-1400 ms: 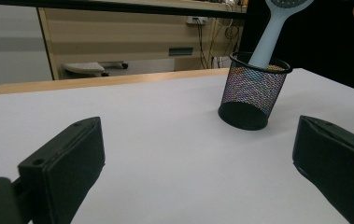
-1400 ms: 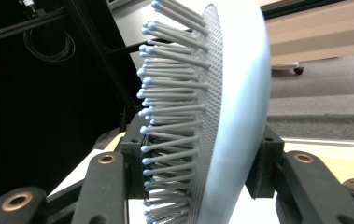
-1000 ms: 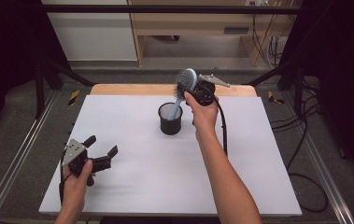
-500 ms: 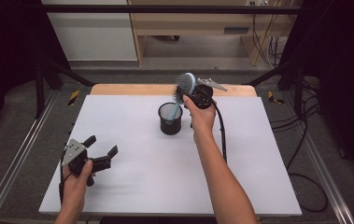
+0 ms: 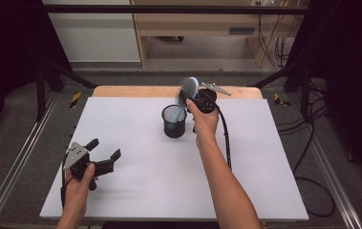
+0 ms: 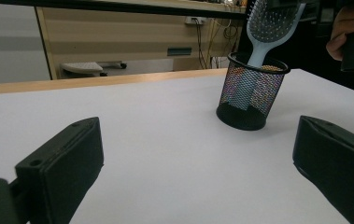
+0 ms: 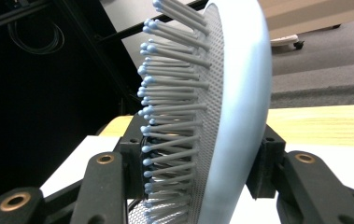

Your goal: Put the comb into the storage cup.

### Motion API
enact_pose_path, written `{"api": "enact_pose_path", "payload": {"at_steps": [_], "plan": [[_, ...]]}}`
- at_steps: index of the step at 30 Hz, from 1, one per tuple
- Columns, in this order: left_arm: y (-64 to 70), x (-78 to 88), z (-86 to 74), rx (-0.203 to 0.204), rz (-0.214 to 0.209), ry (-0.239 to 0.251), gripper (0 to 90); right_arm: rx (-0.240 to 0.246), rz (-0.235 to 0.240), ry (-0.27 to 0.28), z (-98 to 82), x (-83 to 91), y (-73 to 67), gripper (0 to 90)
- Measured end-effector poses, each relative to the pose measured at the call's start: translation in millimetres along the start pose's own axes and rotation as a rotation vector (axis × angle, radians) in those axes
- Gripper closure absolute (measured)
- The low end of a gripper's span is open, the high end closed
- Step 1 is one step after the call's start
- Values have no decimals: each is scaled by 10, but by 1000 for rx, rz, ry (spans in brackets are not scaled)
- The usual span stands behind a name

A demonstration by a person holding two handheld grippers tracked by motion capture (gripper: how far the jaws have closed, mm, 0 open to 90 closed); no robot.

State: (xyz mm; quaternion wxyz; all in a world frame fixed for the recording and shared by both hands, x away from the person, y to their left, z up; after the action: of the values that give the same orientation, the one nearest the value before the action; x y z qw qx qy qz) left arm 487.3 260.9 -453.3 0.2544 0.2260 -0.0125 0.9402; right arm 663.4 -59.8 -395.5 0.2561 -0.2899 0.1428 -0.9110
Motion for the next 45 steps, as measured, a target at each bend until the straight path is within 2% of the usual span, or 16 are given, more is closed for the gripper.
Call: {"api": "enact_pose_path", "payload": {"at_steps": [8, 9, 15, 24, 39, 45], "plan": [[-7, 7, 3, 1, 2, 2, 20, -22, 11, 1, -11, -44, 1, 515], [-4, 10, 4, 0, 1, 3, 20, -36, 20, 5, -19, -45, -2, 514], [-2, 8, 4, 0, -1, 3, 20, -28, 14, -1, -39, -60, -2, 514], [-6, 13, 6, 1, -1, 5, 20, -40, 20, -3, -60, -66, 1, 513], [0, 8, 5, -1, -3, 3, 20, -95, 27, -2, -96, -48, 110, 496], [-1, 13, 6, -1, -3, 4, 20, -93, 28, -7, -98, -43, 111, 489]]}}
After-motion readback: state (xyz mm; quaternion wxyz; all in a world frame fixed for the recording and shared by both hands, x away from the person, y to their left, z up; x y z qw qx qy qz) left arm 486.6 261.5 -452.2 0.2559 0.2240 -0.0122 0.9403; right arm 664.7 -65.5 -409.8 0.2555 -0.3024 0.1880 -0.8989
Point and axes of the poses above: each handheld gripper's, and its own axes: x roughly backward along the jaws, z roughly out of its top, y roughly to its right, the point moved 5 cm from there along -x, roughly forward along the jaws, and after that the axes turned 14 degrees about -y, right-handed, at the moved point
